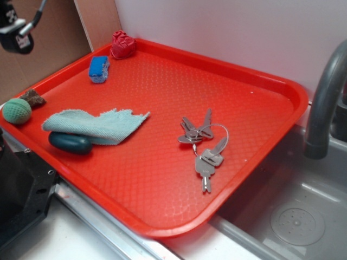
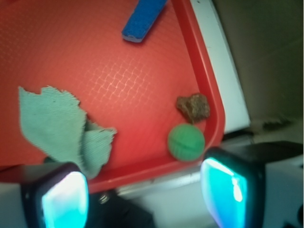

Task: Grab the green ball.

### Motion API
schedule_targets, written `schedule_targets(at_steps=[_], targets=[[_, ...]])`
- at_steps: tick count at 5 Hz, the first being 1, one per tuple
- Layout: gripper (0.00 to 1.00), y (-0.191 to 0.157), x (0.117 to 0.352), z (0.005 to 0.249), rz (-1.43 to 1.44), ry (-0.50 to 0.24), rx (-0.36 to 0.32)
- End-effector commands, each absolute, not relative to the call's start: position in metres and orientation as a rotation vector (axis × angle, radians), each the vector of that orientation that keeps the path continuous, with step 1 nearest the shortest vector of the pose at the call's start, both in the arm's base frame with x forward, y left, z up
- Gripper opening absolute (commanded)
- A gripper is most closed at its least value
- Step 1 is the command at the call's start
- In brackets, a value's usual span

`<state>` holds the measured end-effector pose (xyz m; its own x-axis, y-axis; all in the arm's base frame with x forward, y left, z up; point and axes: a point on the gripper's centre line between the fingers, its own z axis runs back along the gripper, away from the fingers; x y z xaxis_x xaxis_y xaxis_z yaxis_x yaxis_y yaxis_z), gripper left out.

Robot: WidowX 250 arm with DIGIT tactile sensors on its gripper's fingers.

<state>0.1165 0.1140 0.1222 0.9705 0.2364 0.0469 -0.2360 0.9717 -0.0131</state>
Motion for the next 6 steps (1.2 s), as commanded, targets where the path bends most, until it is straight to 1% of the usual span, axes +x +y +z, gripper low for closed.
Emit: schedule_targets(at_steps=[1, 2, 5, 6], targets=[[1.00, 0.153, 0.102, 0.079, 0.078, -0.022, 0.033], [1.00, 0.153, 0.094, 0.071, 0.054, -0.057, 0.065], [1.00, 0.153, 0.094, 0.071, 0.054, -0.057, 0.065], [1.00, 0.149, 0.110, 0.050, 0.039, -0.056, 0.058]])
